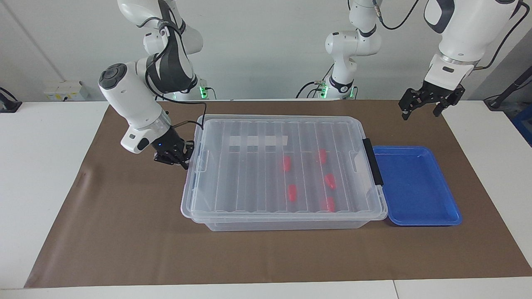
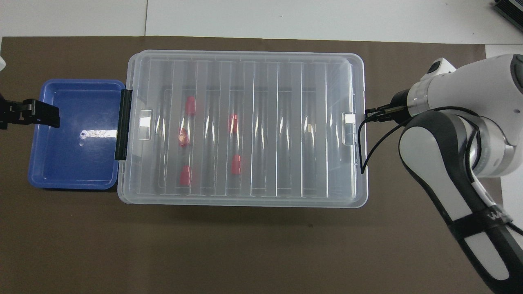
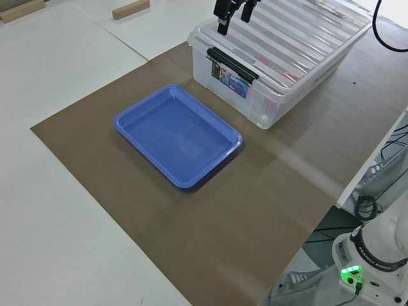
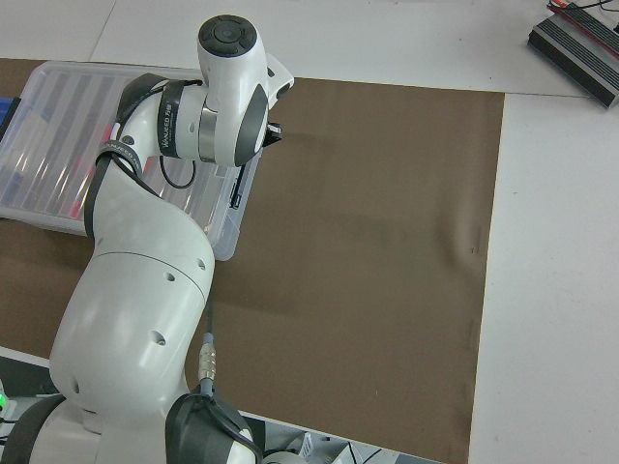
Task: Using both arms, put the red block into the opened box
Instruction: 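Release the lid edge and lift the right gripper away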
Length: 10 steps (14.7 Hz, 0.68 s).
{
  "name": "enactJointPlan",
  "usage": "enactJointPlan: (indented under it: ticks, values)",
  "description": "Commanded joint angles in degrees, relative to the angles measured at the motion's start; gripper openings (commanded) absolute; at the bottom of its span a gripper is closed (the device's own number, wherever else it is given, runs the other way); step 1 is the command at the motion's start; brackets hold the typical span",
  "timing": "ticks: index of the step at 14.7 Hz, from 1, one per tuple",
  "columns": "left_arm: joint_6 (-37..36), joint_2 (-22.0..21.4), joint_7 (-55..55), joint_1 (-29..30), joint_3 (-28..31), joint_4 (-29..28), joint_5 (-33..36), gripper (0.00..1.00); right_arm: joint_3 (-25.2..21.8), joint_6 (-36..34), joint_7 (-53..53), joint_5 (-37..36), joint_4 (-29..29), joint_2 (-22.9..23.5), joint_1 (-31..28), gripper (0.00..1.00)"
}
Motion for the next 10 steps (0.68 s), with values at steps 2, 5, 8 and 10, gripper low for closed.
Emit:
enactJointPlan:
  ticks: [2, 5, 8, 10]
  values:
    - [1.4, -1.5, 0.3, -0.1, 0.4, -1.9, -0.7, 1.0, 0.2, 1.1, 0.3, 1.8, -1.1, -0.4, 0.2, 0.0]
    - [1.4, -1.5, 0.3, -0.2, 0.4, -1.9, -0.7, 1.0, 0.1, 1.0, 0.1, 1.8, -1.1, -0.4, 0.2, 0.0]
    - [1.5, -1.5, 0.3, -0.2, 0.4, -1.9, -0.7, 1.0, -0.4, 0.5, 0.9, -0.8, -0.7, -0.7, -0.3, 0.0]
    - [1.5, -1.5, 0.3, -0.2, 0.4, -1.9, -0.7, 1.0, -0.6, -0.4, 1.2, -8.6, 0.1, -1.9, -1.2, 0.0]
